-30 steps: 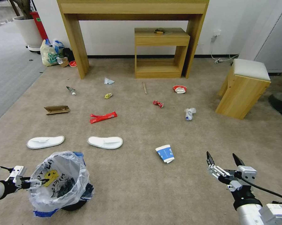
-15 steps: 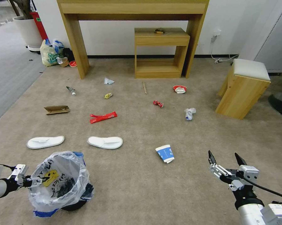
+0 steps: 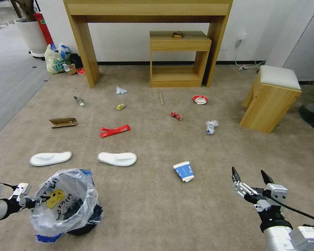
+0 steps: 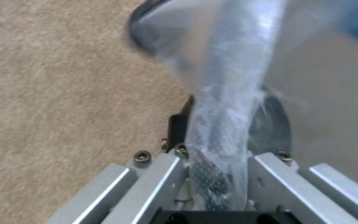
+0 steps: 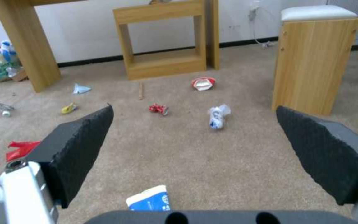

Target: Pick up the trash bin and place the garbage on the floor into it.

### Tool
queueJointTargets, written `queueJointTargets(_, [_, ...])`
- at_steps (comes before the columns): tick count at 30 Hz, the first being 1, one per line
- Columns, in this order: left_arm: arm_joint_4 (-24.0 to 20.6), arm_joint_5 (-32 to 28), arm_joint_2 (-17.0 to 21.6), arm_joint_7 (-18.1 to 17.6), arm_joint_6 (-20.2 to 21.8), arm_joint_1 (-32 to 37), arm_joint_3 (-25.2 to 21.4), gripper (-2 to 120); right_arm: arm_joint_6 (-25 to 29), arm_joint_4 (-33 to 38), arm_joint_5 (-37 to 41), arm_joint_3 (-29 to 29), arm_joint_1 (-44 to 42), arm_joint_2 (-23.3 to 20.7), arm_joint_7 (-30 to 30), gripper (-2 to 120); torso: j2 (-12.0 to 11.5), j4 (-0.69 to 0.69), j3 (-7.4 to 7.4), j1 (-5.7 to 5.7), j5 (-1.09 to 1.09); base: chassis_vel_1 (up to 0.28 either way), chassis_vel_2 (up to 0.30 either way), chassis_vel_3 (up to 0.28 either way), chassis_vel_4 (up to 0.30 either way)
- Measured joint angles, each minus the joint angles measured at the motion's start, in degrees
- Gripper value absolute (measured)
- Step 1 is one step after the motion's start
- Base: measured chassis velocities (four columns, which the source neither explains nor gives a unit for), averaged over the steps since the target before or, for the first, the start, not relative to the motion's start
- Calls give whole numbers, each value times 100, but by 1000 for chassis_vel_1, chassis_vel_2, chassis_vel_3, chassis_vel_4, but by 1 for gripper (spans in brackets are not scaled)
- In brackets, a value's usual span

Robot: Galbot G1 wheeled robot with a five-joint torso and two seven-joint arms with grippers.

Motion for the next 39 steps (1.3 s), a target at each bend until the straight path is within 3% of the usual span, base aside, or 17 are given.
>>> queueJointTargets(10, [-177,-202,-67,-149,1,110,-79,0,-66,-7,-5,-4,57,1,32,100,0,0,0,0,-1,0,0,0,0])
queueJointTargets(16, [-573,-765,-165,-489,1,269,-326,0,-135,-26,26,-2,140,5,46,100,0,0,0,0,-1,0,0,0,0])
queueJointTargets(18, [-931,-1170,-301,-841,1,364,-474,0,-184,-30,41,-2,188,16,59,100,0,-2,0,0,0,0,0,0,0])
queueJointTargets(19, [-931,-1170,-301,-841,1,364,-474,0,-184,-30,41,-2,188,16,59,100,0,-2,0,0,0,0,0,0,0])
queueJointTargets(22, [-1505,-1579,-541,-1448,1,533,-603,0,-233,-35,46,-9,233,16,70,100,0,-1,0,0,1,0,0,0,0])
queueJointTargets(23, [-1505,-1579,-541,-1448,1,533,-603,0,-233,-35,46,-9,233,16,70,100,0,-1,0,0,1,0,0,0,0])
queueJointTargets(25, [-1893,-1785,-769,-2103,1,648,-631,0,-257,-49,46,-12,264,16,75,100,0,-2,0,0,1,0,0,0,0])
queueJointTargets(26, [-2117,-1956,-927,-2664,2,725,-628,0,-268,-55,46,-18,279,18,76,100,0,-1,0,0,1,0,0,0,0])
queueJointTargets(27, [-2117,-1956,-927,-2664,2,725,-628,0,-268,-55,46,-18,279,18,76,100,0,-1,0,0,1,0,0,0,0])
queueJointTargets(30, [-2770,-2239,-1422,-3755,3,994,-588,0,-291,-71,32,-52,318,45,77,100,0,0,0,0,1,0,0,0,0])
queueJointTargets(32, [-2917,-2266,-1529,-3921,3,1057,-579,0,-297,-76,24,-62,325,55,76,100,0,1,0,0,0,0,0,0,0])
queueJointTargets(34, [-3500,-2418,-1914,-4617,3,1322,-538,0,-319,-85,0,-92,354,81,76,100,0,0,0,0,2,0,0,0,0])
queueJointTargets(39, [-4090,-2475,-2329,-5119,3,1640,-468,0,-356,-85,-10,-107,376,92,78,100,0,0,0,0,2,0,0,0,0])
